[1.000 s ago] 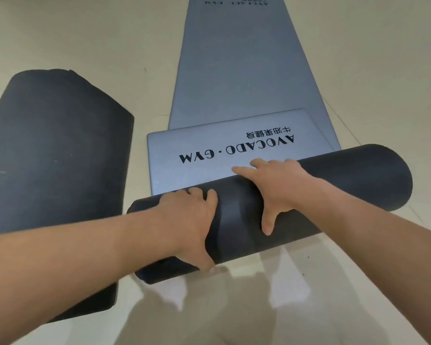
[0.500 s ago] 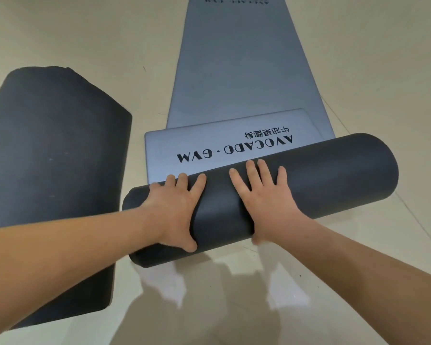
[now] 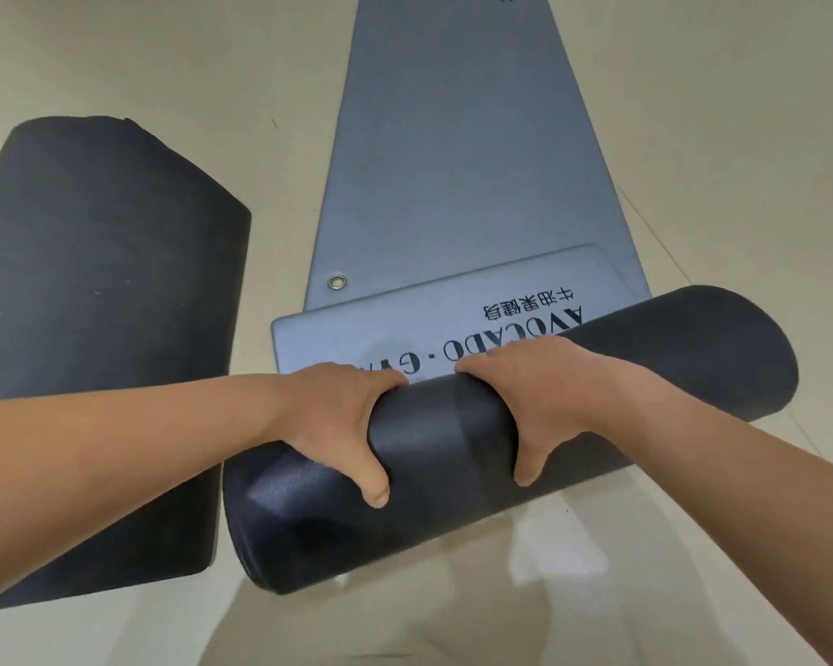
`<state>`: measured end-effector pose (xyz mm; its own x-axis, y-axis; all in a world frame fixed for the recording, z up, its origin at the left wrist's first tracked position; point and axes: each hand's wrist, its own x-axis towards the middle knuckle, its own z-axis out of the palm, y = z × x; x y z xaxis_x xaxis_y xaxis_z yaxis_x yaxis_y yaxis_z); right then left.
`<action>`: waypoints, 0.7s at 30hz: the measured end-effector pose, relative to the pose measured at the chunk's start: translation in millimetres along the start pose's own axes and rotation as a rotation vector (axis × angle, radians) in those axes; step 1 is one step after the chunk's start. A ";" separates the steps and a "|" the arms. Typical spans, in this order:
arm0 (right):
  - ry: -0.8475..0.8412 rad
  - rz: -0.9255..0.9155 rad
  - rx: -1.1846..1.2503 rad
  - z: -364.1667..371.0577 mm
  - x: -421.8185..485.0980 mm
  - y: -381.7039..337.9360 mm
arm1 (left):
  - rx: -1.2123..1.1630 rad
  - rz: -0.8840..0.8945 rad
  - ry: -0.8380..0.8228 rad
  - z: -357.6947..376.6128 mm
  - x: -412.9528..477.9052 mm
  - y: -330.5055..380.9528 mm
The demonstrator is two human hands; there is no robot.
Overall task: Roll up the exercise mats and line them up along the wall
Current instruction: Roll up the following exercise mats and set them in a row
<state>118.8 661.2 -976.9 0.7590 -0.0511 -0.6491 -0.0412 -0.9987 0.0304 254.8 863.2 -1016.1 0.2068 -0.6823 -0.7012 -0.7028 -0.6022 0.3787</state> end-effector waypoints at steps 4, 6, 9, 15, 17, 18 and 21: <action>-0.065 -0.022 0.162 0.1 -19.9 -3.0 | -0.258 -0.021 -0.213 -5.3 13.9 -20.1; 0.034 -0.025 0.113 0.1 -28.4 -11.9 | -0.276 -0.065 -0.173 -21.5 21.6 -31.5; 0.061 0.129 -0.043 8.9 -29.9 -42.3 | -0.257 -0.114 -0.079 -44.1 26.8 -50.2; 0.071 0.239 -0.213 21.8 2.4 -51.6 | 0.055 -0.086 0.092 -64.4 0.6 -27.7; 0.051 0.186 -0.239 4.6 12.9 -34.4 | 0.151 -0.080 0.082 -63.5 -14.3 -10.7; 0.026 0.164 -0.221 -6.5 18.9 -26.5 | 0.182 -0.092 0.045 -58.3 -18.0 -5.2; -0.038 0.133 -0.127 -34.8 37.2 -10.6 | 0.300 -0.171 0.019 -29.4 -17.6 -0.2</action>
<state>170.1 669.7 -975.0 0.7271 -0.1852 -0.6611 -0.0556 -0.9756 0.2122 271.3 863.2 -986.0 0.3492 -0.5913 -0.7269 -0.8251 -0.5617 0.0606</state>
